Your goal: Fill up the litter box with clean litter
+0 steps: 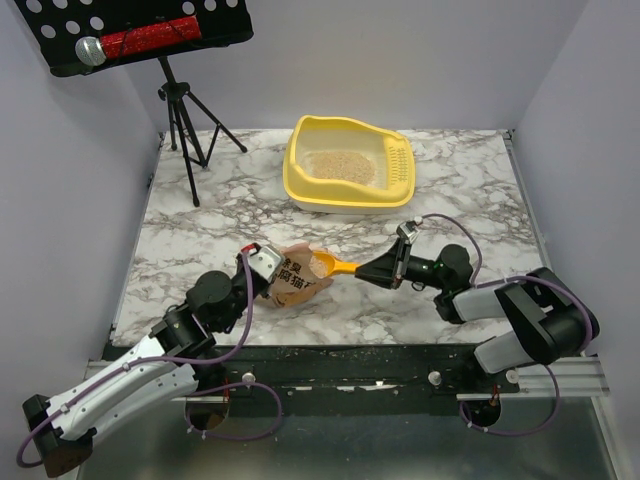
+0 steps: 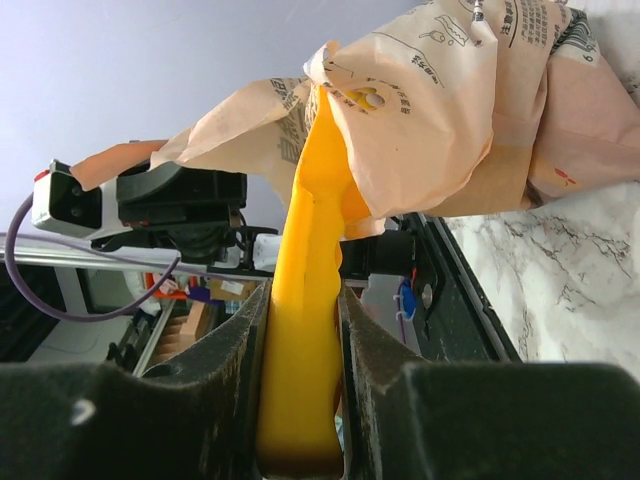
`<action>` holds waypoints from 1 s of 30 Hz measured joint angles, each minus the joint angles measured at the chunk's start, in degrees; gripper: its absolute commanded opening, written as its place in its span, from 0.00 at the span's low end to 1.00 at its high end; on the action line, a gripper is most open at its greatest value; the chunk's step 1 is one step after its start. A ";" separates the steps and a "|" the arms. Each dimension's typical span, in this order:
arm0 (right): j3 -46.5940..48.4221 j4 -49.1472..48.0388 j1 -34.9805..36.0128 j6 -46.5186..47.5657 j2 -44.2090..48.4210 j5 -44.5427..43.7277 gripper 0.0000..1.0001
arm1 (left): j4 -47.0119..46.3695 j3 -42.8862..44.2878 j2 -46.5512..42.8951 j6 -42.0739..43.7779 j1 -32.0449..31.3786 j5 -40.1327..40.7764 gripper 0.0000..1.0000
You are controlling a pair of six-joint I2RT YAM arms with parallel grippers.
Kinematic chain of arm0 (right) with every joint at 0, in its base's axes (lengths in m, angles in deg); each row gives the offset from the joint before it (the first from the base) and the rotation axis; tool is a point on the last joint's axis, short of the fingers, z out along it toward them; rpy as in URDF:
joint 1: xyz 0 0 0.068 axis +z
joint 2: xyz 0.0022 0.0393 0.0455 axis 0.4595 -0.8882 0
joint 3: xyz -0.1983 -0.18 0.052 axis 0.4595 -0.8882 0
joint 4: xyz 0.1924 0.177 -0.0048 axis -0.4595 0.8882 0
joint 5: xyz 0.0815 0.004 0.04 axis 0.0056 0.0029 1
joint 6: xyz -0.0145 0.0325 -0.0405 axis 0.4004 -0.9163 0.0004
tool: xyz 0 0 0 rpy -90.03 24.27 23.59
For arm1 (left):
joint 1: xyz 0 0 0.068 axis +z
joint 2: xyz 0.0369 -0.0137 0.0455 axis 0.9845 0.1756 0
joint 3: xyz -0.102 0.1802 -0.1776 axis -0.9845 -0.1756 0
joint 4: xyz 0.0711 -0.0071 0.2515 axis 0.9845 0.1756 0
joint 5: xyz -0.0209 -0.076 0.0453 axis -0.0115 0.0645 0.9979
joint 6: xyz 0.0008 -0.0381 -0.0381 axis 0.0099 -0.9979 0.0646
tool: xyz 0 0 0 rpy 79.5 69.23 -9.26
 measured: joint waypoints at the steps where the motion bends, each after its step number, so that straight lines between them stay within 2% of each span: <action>1: -0.28 -0.04 -0.37 -0.15 0.39 0.17 0.01 | -0.15 0.00 0.28 -0.02 0.00 -0.11 0.00; 12: -3.65 -0.04 -5.66 -0.55 4.63 2.97 0.01 | -2.34 -0.04 3.58 -0.26 0.02 -2.54 0.00; 19: -6.25 0.26 -9.25 0.24 10.58 4.59 0.01 | -2.75 -0.33 3.41 -0.28 0.07 -3.23 0.00; 30: -6.93 7.34 -10.36 3.91 19.80 4.72 0.01 | -3.02 -1.84 -0.70 -0.09 0.11 -3.26 0.00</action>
